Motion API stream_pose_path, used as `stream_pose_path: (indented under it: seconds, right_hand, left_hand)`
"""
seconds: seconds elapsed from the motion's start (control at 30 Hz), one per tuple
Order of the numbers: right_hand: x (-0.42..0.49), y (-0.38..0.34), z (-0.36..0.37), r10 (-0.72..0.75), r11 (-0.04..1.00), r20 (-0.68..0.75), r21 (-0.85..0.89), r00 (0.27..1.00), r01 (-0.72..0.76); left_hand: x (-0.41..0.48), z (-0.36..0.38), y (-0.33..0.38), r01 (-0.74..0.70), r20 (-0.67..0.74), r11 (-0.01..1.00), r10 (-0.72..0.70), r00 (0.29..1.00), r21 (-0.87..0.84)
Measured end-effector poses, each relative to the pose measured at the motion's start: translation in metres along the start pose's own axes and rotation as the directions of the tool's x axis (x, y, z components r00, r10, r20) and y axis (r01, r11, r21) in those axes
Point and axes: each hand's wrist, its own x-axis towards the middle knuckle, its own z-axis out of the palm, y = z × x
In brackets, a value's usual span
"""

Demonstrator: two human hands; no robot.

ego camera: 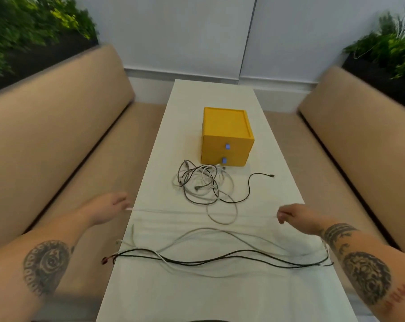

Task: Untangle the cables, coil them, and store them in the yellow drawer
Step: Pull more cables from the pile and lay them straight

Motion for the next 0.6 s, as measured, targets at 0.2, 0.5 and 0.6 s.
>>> stream_pose_path:
  seconds: [0.2,0.5,0.6]
  right_hand:
    - [-0.01,0.024,0.033,0.103,0.995,0.106,-0.007,0.989,-0.103]
    - [-0.014,0.031,0.042,0.129,0.992,0.11,0.001,0.986,-0.13]
    - [-0.014,0.032,0.051,0.137,0.99,0.106,0.001,0.985,-0.138]
  left_hand:
    - [-0.012,0.048,-0.007,-0.065,0.145,0.997,0.072,0.987,-0.052]
    - [-0.016,0.049,0.002,-0.13,0.197,0.99,0.116,0.974,0.059]
    - [-0.019,0.044,0.005,-0.145,0.159,0.986,0.131,0.979,0.084]
